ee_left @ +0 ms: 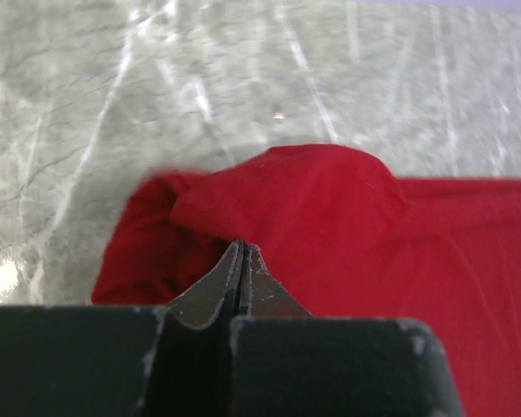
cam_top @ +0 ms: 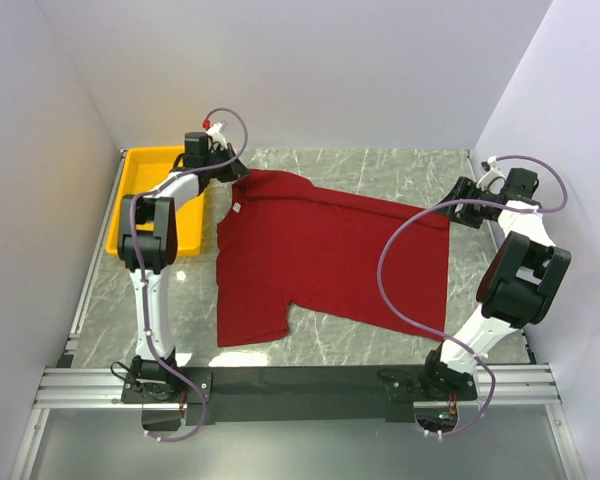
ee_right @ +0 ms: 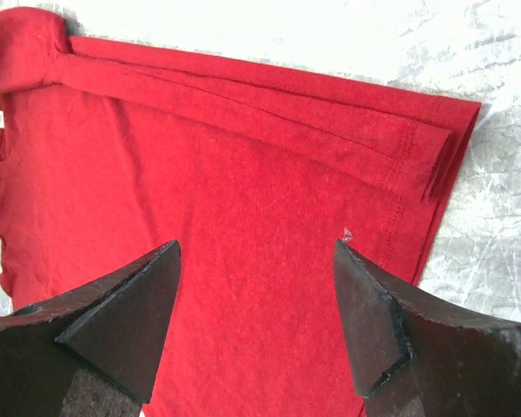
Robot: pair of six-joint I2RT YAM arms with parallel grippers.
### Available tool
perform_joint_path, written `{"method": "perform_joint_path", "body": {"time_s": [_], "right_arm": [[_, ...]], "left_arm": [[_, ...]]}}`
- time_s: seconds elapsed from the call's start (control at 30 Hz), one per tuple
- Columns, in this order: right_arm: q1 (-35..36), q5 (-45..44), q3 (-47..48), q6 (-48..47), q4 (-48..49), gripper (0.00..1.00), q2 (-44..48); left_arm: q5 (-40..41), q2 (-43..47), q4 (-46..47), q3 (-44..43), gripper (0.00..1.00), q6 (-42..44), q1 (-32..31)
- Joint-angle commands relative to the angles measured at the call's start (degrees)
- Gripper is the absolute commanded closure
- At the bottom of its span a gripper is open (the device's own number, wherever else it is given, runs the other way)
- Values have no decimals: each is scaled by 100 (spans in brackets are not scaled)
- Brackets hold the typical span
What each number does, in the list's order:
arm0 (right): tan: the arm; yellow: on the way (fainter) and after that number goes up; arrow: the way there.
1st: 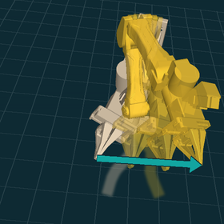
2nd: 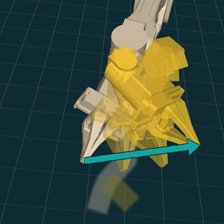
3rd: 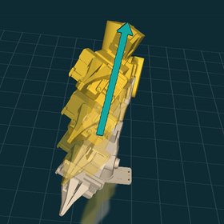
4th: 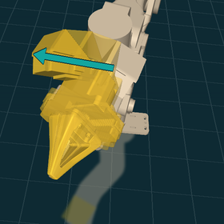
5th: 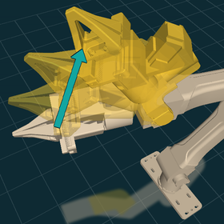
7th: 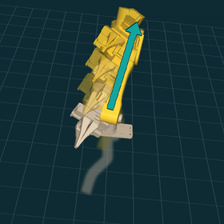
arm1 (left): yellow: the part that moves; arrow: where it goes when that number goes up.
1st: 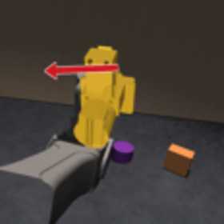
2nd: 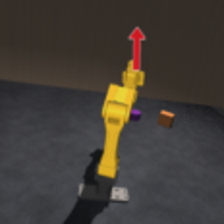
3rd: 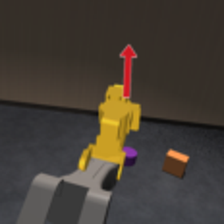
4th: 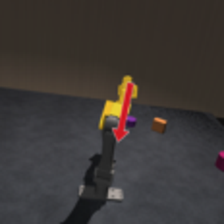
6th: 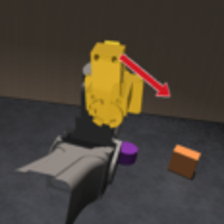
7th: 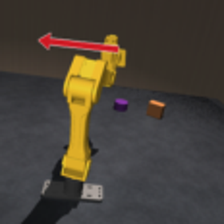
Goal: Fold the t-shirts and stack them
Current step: Fold the tshirt
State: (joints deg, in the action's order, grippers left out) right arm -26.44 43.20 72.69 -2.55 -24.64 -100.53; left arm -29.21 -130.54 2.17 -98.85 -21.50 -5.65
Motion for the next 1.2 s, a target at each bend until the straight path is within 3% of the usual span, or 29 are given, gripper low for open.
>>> {"method": "perform_joint_path", "body": {"time_s": [0.0, 0.13, 0.43, 0.57, 0.67, 0.7, 0.73, 0.77, 0.8, 0.9, 1.0, 1.03, 1.1, 1.17], "right_arm": [[-72, 136, 26, -70, 12, 23, 271], [-90, 145, 9, -71, 12, 23, 288], [-107, 171, -35, -53, 47, 23, 324], [-142, 198, -53, -53, 56, 23, 324], [-151, 215, -79, -44, 109, 23, 315], [-169, 224, -88, -18, 126, 23, 315], [-178, 224, -105, -9, 153, 23, 306], [-178, 250, -114, 8, 170, 23, 306], [-178, 250, -123, 17, 188, 23, 297], [-186, 251, -158, 0, 206, 23, 288], [-186, 259, -149, -18, 197, 23, 271], [-186, 268, -158, -18, 223, 23, 271], [-186, 285, -158, 17, 232, 23, 253], [-186, 329, -132, 61, 232, 23, 227]], "left_arm": [[-427, 784, 626, 321, 100, 514, 3], [-594, 1171, 820, 901, 100, 761, 3], [-1094, 1601, 310, 1551, 99, 1297, -68], [-1254, 1918, -364, 1807, 99, 1962, -287], [-1044, 2041, -1428, 1851, 99, 2735, -576], [-860, 2041, -1752, 1843, 94, 2852, -638], [-641, 2041, -2182, 1834, 78, 2922, -700], [-195, 2181, -2195, 1921, 76, 2862, -770], [53, 2347, -2047, 2105, 75, 2748, -780], [1038, 3296, -985, 3297, 48, 2194, -762], [1383, 4096, -88, 3749, 43, 1816, -692], [1400, 4202, 97, 3898, 32, 1720, -657], [1209, 4055, 293, 3560, 20, 1316, -560], [1041, 3284, -179, 2857, 17, 1148, -525]]}}
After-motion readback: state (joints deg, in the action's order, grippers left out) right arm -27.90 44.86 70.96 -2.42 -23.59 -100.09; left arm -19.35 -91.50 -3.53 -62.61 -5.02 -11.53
